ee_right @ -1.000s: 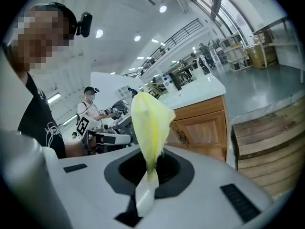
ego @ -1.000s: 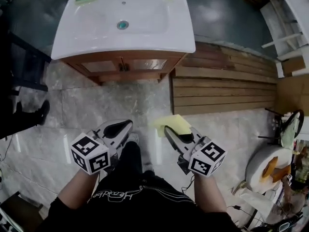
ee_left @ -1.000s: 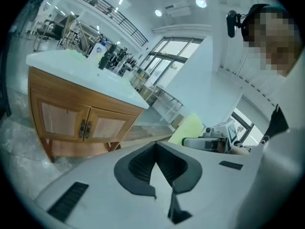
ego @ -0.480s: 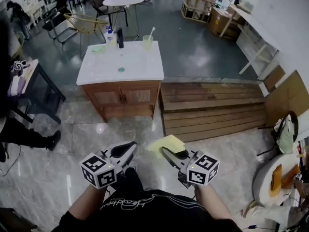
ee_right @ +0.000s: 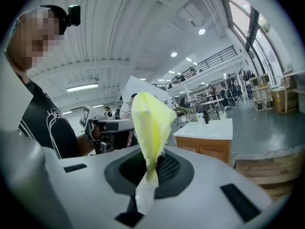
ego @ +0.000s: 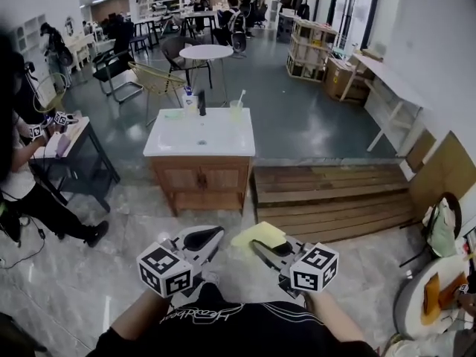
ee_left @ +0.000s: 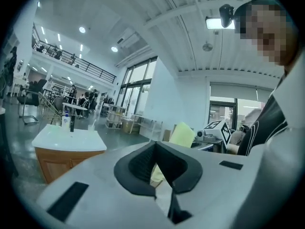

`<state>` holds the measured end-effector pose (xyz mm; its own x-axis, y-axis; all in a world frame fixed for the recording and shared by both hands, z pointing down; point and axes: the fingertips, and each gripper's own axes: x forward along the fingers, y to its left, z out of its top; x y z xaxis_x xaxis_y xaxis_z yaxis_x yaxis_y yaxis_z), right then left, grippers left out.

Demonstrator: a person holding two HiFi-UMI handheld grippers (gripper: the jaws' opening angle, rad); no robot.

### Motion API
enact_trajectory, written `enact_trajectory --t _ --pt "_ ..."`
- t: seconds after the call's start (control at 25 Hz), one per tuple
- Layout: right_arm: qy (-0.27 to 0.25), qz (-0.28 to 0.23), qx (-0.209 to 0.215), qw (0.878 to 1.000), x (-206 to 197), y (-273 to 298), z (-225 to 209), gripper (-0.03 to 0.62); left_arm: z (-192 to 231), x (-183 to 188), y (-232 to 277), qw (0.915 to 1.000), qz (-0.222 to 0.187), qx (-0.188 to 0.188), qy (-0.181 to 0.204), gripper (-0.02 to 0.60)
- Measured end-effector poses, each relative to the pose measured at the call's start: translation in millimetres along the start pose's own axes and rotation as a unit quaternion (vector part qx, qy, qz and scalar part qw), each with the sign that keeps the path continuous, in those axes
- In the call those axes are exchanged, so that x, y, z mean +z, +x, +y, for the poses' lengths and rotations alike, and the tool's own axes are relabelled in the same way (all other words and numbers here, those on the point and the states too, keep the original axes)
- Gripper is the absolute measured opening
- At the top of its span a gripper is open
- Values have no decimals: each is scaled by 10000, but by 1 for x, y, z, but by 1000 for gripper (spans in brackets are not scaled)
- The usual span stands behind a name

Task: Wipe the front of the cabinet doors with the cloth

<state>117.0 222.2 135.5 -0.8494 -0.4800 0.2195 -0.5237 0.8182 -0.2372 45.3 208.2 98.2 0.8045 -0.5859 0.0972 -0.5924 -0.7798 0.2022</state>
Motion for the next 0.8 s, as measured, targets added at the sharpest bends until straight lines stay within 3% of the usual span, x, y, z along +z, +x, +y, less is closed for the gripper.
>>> enact_trajectory --t 0.4,0.8 --pt "-151 -279 2 9995 -2 -23 26 40 -33 -7 -10 9998 143 -135 63 6" --pt "-373 -188 -5 9991 -12 -26 48 40 -47 -8 -26 9998 -33 -130 122 6"
